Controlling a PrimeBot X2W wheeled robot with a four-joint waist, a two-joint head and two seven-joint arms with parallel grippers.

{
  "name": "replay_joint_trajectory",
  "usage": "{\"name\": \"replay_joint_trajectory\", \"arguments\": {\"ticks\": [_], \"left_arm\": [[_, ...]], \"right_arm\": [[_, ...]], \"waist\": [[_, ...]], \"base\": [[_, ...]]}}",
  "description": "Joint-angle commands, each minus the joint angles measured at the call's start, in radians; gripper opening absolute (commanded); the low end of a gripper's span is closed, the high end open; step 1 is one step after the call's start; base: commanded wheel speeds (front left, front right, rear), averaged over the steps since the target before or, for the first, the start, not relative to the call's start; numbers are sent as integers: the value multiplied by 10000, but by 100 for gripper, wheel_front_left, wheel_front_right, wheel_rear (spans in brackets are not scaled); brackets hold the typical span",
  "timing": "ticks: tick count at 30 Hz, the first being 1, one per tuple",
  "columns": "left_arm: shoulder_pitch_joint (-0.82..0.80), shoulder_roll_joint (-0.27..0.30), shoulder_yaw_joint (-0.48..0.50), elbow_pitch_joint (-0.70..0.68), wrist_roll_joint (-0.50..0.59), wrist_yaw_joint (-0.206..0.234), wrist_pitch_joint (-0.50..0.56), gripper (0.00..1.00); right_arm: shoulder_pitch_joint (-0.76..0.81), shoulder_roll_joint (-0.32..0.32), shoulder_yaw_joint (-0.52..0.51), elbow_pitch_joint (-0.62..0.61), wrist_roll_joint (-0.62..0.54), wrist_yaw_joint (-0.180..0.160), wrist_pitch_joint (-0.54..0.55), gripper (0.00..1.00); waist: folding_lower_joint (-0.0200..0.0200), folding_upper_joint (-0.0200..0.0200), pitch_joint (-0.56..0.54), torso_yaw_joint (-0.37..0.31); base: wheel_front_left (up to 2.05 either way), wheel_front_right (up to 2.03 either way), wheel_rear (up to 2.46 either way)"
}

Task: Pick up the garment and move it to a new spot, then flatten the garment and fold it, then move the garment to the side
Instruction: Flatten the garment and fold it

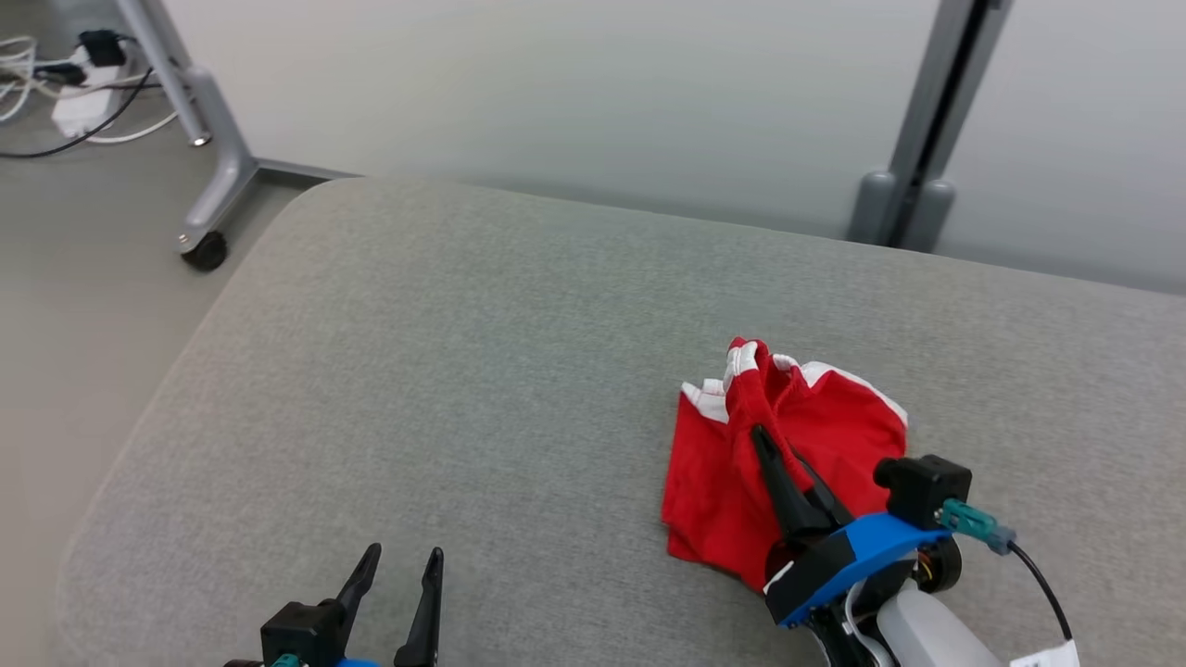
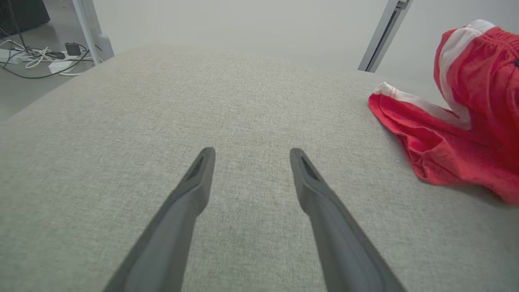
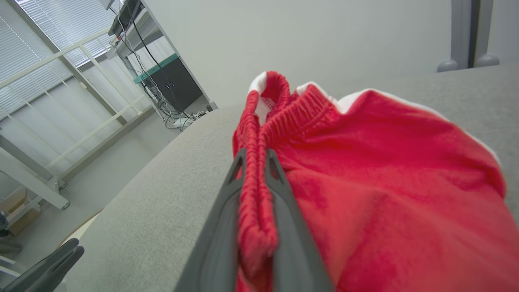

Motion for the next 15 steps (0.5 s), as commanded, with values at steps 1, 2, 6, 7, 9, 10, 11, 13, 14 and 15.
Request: {"name": "replay_joint_trajectory", "arguments": {"ticks": [1,2,6,7,9,10,11,13,14,15], "left_arm": [[-126,97,-17,39,-82,-11,-22,100],[-126,97,-17,39,-82,-11,-22,100],[-158,195,15,64,-162,-11,-22,100],[-146,234,73,61,-158,-11,-22,100],[-129,253,161,32,-125,-11,-22,100],[-120,238,195,9,-107,-11,-22,100],[-119,219,243,-23,-87,-11,-22,100],[-127,164,362,-92,-63,-10,-22,100],[-132,116,386,-138,-44,-10,-22,100],[-159,92,404,-181,-4,-10,-22,100]], "right_arm": [[-339,-45,108,196,-190,4,-3,28],[-339,-45,108,196,-190,4,-3,28],[-600,-46,514,271,-15,2,-3,100],[-614,-53,566,219,-12,2,-2,100],[-542,-54,547,161,-36,2,-2,100],[-487,-54,475,132,-203,2,-2,100],[-409,-51,343,101,-338,2,-2,100],[-221,-50,-68,43,-801,2,0,100],[-131,-51,-329,-2,-1172,2,-2,100],[-6,-46,-659,-65,-1466,2,-2,100]], "waist": [[0,0,204,334],[0,0,204,334],[0,0,240,439],[0,0,230,383],[0,0,191,192],[0,0,165,68],[0,0,137,-65],[0,0,81,-374],[0,0,43,-535],[0,0,17,-680]], "base": [[0,0,0],[0,0,0],[0,0,0],[0,0,0],[0,0,0],[0,0,0],[0,0,0],[0,0,0],[0,0,0],[0,0,0]]}}
